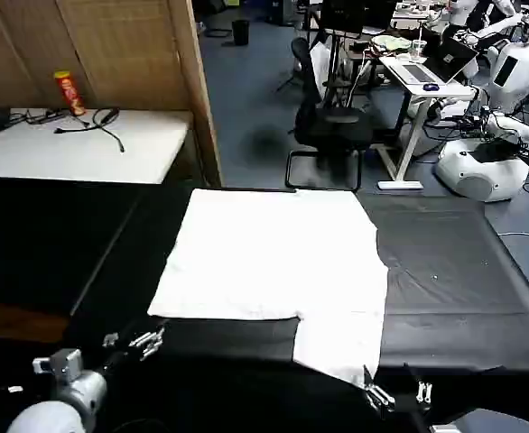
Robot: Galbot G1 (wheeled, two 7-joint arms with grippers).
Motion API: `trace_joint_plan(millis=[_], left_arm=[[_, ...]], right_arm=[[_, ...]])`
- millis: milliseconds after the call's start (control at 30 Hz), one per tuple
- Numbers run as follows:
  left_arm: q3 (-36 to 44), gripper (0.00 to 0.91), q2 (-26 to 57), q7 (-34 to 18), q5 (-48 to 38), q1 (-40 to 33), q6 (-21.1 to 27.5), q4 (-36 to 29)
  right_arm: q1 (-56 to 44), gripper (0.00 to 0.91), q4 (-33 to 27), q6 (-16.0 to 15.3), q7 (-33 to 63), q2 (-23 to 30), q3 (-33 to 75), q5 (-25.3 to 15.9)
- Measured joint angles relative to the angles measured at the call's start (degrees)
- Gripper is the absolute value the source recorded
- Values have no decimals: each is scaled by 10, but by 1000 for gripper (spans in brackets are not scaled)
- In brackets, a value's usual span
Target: Fold and organize the clothes.
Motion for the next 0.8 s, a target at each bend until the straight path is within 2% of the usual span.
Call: trace_joint_plan(millis=[200, 233, 300, 367, 400, 433, 467, 500, 533, 567, 600, 800], left_arm=[[5, 878, -1, 8, 5, -21, 4, 17], [6, 848, -1, 8, 6, -24, 2, 20], [9, 722, -1, 8, 5, -31, 1, 27], [12, 634, -1, 8, 5, -37, 1, 33], [14, 556, -1, 8, 5, -39, 1, 36], [15, 497, -1, 8, 5, -42, 0, 40], [17, 332, -1, 9, 5, -44, -1, 43], [18, 117, -1, 10, 5, -47, -2, 47], [19, 88, -1, 10, 5, -48, -3, 50], [20, 68, 0, 12, 5, -49, -5, 53], [21, 0, 0, 12, 5, -49, -7, 55], [23, 0, 2, 15, 4, -50, -8, 60]], right_arm=[[35, 878, -16, -24, 9, 7, -11, -7], [40, 878, -19, -28, 10, 8, -13, -8], [52, 780, -25, -35, 13, 11, -17, -12], [61, 751, -31, -41, 17, 13, -20, -13], [65, 683, -33, -44, 18, 15, -21, -14], [68, 673, -36, -47, 19, 16, -23, -14], [69, 507, -38, -48, 19, 17, -24, -14], [69, 371, -39, -48, 19, 18, -25, -15], [69, 371, -39, -48, 19, 19, -27, -16], [69, 224, -40, -48, 19, 20, -27, -16], [69, 107, -40, -47, 19, 20, -27, -16], [63, 20, -34, -49, 22, 20, -24, -17]])
